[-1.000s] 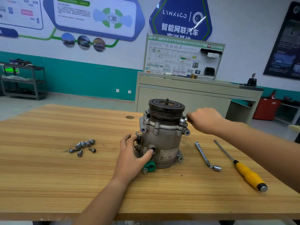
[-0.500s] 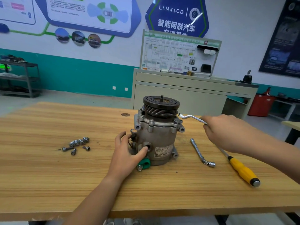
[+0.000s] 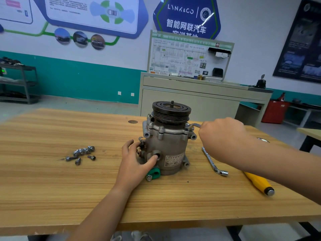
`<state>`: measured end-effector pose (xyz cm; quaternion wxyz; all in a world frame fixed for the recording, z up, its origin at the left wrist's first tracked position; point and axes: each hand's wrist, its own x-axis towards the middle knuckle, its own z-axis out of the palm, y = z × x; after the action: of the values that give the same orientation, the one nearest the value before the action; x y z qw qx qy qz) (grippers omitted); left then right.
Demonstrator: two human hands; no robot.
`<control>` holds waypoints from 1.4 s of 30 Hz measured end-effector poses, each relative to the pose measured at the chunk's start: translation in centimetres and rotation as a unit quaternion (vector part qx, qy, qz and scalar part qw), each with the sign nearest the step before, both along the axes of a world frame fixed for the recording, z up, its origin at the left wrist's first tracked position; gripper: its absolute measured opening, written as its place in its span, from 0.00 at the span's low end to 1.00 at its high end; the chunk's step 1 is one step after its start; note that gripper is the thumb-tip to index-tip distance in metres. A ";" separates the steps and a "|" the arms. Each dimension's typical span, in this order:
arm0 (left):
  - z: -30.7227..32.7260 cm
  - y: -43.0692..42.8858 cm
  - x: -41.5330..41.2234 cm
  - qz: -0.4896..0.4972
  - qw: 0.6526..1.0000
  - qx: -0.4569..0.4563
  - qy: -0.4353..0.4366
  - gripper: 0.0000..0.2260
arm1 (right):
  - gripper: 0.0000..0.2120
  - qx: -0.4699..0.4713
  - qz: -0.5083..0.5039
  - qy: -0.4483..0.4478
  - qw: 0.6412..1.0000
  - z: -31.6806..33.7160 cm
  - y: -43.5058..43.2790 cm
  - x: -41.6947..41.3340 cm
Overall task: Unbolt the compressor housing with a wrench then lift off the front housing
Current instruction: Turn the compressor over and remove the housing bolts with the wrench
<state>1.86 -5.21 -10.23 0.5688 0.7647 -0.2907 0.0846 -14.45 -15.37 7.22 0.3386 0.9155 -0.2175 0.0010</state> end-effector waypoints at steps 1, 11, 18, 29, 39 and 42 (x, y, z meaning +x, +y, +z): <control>0.0 0.0 0.0 -0.002 1.000 -0.003 0.001 0.32 | 0.09 -0.003 0.001 0.003 1.000 0.0 -0.1 0.0; 0.2 0.1 -0.2 -0.002 1.000 -0.001 0.004 0.30 | 0.08 -0.085 0.036 0.040 0.995 0.2 -4.0 0.1; 0.1 0.0 0.0 0.002 1.000 0.004 0.002 0.30 | 0.09 -0.079 0.041 -0.009 0.996 0.2 -6.7 3.9; 0.1 0.0 0.0 0.005 1.000 -0.008 0.000 0.30 | 0.10 0.036 0.129 -0.251 0.959 -2.9 -9.7 5.8; 0.3 0.0 -0.2 0.001 1.000 -0.003 0.003 0.31 | 0.09 0.122 0.042 -0.189 0.973 -1.7 -5.3 0.0; 0.3 0.1 -0.2 -0.003 1.000 0.000 0.007 0.31 | 0.05 0.063 0.013 -0.104 0.992 -1.0 -3.5 -0.6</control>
<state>1.61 -5.14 -9.96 0.5712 0.7644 -0.2890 0.0770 -15.04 -18.85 6.22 0.2555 0.9327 -0.2394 0.0869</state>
